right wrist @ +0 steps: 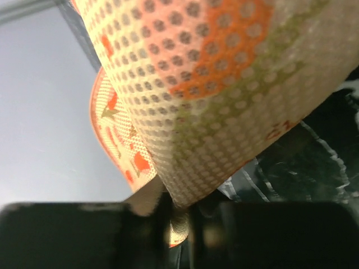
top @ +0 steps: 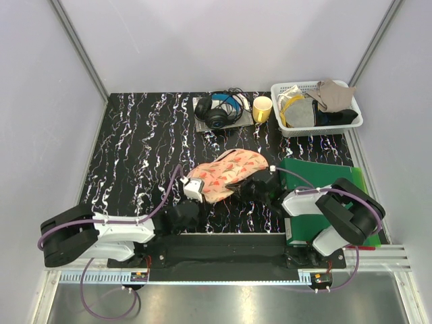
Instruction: Place the bra in the laundry bag and zip it closed
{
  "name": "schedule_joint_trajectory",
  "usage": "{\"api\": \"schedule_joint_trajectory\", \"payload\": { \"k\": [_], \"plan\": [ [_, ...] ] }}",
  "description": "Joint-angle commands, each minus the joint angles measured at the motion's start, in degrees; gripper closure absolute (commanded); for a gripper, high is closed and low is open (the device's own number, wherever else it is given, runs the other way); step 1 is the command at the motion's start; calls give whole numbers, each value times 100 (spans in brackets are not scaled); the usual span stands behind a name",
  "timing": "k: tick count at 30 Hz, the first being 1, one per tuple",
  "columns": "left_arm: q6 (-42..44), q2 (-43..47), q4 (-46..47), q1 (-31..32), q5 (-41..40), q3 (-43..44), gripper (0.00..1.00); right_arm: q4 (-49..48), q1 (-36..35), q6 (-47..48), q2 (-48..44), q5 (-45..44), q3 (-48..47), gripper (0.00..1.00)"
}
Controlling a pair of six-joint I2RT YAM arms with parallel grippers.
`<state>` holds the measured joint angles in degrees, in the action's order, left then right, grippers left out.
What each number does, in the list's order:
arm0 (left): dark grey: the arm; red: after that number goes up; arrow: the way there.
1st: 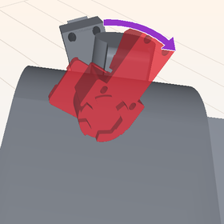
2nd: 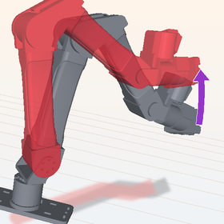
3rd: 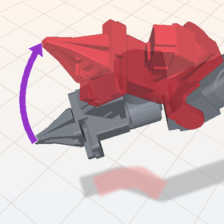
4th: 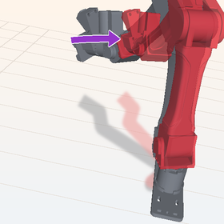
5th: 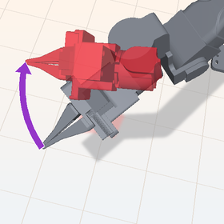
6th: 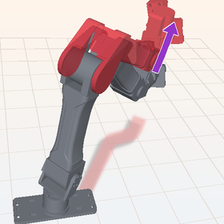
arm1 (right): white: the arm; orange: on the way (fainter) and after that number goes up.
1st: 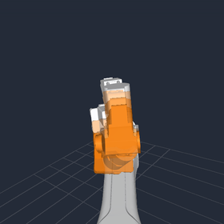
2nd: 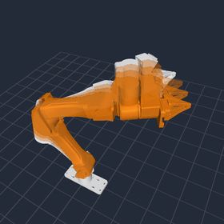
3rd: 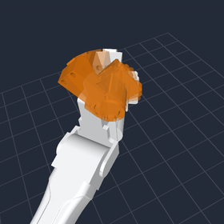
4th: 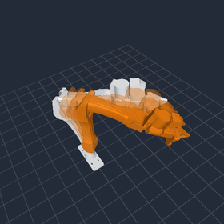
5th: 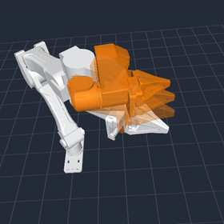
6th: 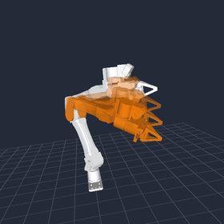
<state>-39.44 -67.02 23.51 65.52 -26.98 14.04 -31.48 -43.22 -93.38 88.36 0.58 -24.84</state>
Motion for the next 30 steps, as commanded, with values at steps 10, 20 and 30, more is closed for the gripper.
{"api": "schedule_joint_trajectory", "payload": {
  "k": [10, 20, 30],
  "plan": [
    [-169, -539, 418, -127, 1450, 353, 100, 1162, -168, 1104, -1004, 339, 111, 33],
    [-424, -408, 558, -136, 1459, 292, 100, 1119, -793, 383, -1111, -268, 278, 37],
    [-503, -311, 383, -127, 1468, 318, 100, 749, -1109, 49, -811, -638, 410, 62]
  ]
}}
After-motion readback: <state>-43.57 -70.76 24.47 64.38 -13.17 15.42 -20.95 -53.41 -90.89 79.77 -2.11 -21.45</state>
